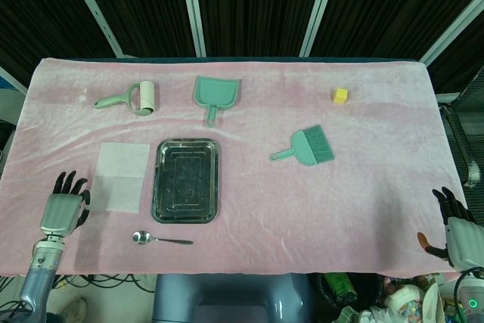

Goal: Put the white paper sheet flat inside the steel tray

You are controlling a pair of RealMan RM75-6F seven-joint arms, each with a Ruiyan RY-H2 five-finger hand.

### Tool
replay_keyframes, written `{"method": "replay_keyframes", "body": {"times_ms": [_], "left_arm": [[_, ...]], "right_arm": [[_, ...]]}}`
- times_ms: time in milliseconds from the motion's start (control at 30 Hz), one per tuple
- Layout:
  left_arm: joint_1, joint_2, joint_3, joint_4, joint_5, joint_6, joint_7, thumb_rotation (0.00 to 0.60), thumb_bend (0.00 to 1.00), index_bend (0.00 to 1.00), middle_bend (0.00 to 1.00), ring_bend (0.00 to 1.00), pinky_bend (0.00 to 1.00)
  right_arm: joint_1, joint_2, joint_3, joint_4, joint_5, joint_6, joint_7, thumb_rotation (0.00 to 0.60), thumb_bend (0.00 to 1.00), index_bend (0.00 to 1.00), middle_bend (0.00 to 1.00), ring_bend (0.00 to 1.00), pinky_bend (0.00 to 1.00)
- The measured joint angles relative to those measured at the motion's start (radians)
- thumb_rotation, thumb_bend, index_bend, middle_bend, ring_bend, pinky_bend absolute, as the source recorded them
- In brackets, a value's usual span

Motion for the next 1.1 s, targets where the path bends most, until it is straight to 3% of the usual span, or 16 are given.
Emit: {"method": "replay_keyframes", "body": {"times_ms": [267, 467, 867, 1100], "left_arm": [[0.002, 0.003, 0.001, -0.004, 0.006, 0.011, -0.002, 0.600, 0.37, 0.56, 0.22, 0.01, 0.02], [-0.004, -0.001, 0.006, -0.007, 0.010, 0.000, 0.003, 0.600, 0.47, 0.60, 0.24, 0.01, 0.02], [-0.009, -0.015, 0.002, 0.007, 0.015, 0.010, -0.013, 0.600, 0.48, 0.61, 0.25, 0.01, 0.02], [-0.009, 0.021, -0.021, -0.040, 0.031, 0.098, -0.040, 0.600, 0.48, 0.61, 0.26, 0.01, 0.02]], "right_arm": [[0.002, 0.003, -0.002, -0.001, 0.000, -0.007, 0.002, 0.600, 0.25, 0.00, 0.01, 0.09, 0.15], [0.003, 0.006, -0.004, -0.005, 0.006, -0.013, 0.002, 0.600, 0.25, 0.00, 0.01, 0.09, 0.15], [0.005, 0.013, -0.007, -0.013, 0.014, -0.022, -0.003, 0.600, 0.25, 0.00, 0.01, 0.09, 0.15], [0.005, 0.017, -0.009, -0.016, 0.015, -0.024, 0.000, 0.600, 0.25, 0.00, 0.01, 0.09, 0.15]]}}
